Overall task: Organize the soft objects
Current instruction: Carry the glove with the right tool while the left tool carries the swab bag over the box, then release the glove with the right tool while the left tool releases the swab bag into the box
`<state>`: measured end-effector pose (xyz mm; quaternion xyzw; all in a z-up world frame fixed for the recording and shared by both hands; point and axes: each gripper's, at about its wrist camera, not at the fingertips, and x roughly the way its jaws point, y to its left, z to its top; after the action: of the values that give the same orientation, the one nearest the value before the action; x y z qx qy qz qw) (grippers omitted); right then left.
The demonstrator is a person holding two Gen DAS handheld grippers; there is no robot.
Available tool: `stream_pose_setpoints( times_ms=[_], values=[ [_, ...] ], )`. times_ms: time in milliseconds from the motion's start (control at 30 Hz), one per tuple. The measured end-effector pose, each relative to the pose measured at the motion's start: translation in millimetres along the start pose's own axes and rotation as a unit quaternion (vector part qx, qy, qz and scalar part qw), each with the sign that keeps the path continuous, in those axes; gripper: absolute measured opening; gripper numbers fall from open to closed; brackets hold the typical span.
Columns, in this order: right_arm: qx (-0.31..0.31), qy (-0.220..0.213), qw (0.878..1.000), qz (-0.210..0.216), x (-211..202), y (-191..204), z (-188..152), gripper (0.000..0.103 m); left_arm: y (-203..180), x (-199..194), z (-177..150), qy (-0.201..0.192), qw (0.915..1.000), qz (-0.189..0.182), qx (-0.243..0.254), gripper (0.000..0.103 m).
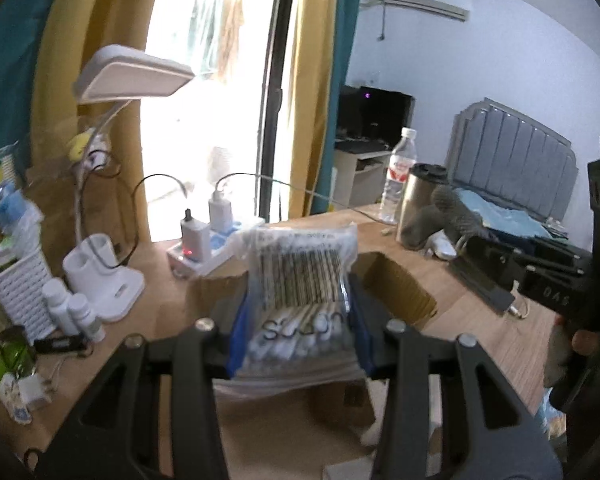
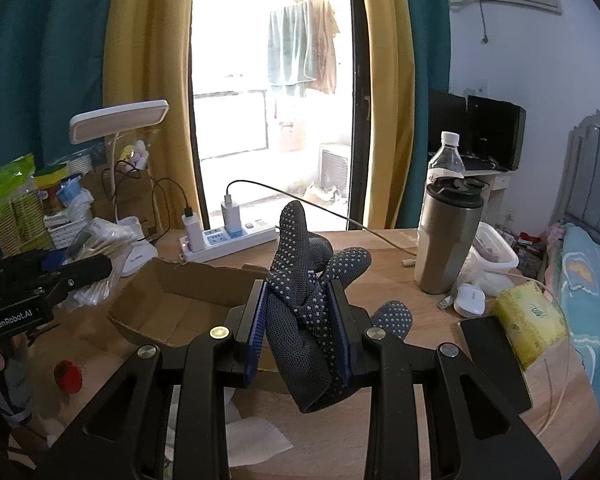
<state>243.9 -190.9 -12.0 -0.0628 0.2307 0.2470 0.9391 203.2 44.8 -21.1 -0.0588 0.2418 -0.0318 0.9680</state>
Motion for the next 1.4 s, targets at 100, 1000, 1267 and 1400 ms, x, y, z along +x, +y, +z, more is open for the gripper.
stream_pose_setpoints(
  times_ms=[100, 1000, 1267, 1400],
  values=[
    [0.002, 0.004, 1.000, -0.002, 7.1, -2.9, 1.3, 0.032, -2.9, 11.1, 3.5, 0.003, 1.0000, -0.006, 0.005, 0.044],
    [-0.002, 0.052, 0.998, 0.047, 93.2, 8.1, 3.7, 0.032, 7.6, 74.3, -3.5, 0.035, 0.9994, 0.001, -0.001, 0.045],
    [-0.001, 0.066, 0.996, 0.062, 106.2, 13.3, 5.5, 0.043, 6.4, 84.9, -2.4, 0.060, 0.9982, 0.002, 0.004, 0.051],
    [0.002, 0.061, 0.996, 0.061, 101.3, 13.6, 6.5, 0.065, 4.2, 79.6, -0.3, 0.053, 0.9986, 0.002, 0.005, 0.065]
  ],
)
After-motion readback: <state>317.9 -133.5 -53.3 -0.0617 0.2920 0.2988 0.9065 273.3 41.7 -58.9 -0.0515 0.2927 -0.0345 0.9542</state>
